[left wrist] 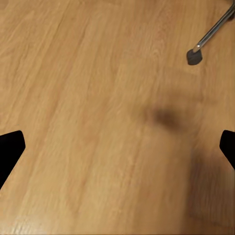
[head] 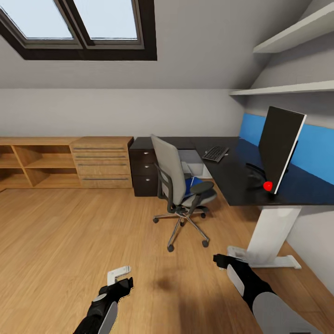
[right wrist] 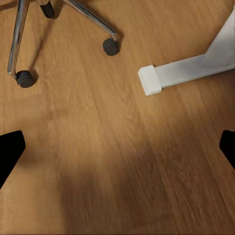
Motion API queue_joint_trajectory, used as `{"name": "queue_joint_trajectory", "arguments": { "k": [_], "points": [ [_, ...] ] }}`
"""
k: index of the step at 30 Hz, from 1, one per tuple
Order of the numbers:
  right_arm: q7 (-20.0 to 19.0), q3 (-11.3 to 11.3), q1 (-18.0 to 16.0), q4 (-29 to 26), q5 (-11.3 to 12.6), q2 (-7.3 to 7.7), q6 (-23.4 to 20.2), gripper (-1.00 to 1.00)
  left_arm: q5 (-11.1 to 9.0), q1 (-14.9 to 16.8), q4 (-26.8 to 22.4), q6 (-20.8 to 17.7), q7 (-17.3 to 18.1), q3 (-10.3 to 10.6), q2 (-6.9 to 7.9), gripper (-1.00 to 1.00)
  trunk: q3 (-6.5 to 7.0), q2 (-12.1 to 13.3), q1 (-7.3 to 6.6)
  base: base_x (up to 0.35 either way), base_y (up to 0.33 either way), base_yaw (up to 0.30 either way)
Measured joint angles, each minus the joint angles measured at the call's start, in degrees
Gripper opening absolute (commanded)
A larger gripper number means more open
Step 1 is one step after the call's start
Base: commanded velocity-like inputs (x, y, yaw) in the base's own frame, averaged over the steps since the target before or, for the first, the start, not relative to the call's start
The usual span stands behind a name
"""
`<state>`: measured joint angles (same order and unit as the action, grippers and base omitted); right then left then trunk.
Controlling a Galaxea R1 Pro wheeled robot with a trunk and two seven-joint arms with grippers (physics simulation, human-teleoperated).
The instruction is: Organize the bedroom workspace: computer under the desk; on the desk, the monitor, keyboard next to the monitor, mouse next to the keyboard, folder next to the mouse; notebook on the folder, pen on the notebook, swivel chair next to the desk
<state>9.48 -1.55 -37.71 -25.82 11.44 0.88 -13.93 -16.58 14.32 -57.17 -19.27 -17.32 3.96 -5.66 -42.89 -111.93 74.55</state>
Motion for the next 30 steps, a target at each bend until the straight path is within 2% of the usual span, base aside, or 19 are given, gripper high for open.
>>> {"name": "queue_joint_trajectory", "arguments": {
  "k": [3, 5, 7, 12, 16, 19, 30],
  "points": [
    [0.04, 0.08, -0.25, -0.33, -0.01, -0.10, -0.60, 1.00, 0.02, 0.10, -0.43, 2.48, 0.09, -0.01, 0.55, 1.00, 0.00, 0.00, 0.00, 0.000, 0.000, 0.000],
    [0.06, 0.15, -0.37, -0.56, -0.15, -0.13, -0.45, 1.00, 0.00, 0.11, -0.66, 8.43, 0.06, 0.02, 0.78, 1.00, 0.00, 0.00, 0.00, 0.000, 0.000, 0.000],
    [0.07, 0.15, -0.38, -0.62, -0.24, -0.07, -0.29, 1.00, -0.03, 0.09, -0.78, 10.45, 0.06, 0.02, 0.84, 1.00, 0.00, 0.00, 0.00, 0.000, 0.000, 0.000],
    [0.03, 0.11, -0.41, -0.89, -0.32, 0.10, -0.19, 1.00, 0.00, 0.06, -1.22, 12.20, 0.05, 0.26, 0.87, 1.00, 0.00, 0.00, 0.00, 0.000, 0.000, 0.000],
    [0.08, 0.07, -0.35, -2.63, -0.12, -0.05, -0.05, 1.00, 0.10, -3.00, -4.93, 14.94, 0.11, 0.84, 0.89, 1.00, -0.01, 0.00, 0.00, 0.040, 0.000, 0.000],
    [0.05, 0.07, -0.34, -2.78, -0.13, 0.03, 0.10, 1.00, 0.94, -3.46, -5.36, 15.31, 0.05, 0.90, 0.89, 1.00, 0.00, 0.00, -0.03, 0.242, 0.000, 0.000],
    [-0.04, -0.01, -0.33, -2.67, -0.19, 0.10, 0.29, 1.00, 1.12, -3.53, -5.27, 15.19, -0.22, 0.84, 0.85, 1.00, 0.00, 0.00, -0.01, 0.178, 0.000, 0.000]
  ]
}}
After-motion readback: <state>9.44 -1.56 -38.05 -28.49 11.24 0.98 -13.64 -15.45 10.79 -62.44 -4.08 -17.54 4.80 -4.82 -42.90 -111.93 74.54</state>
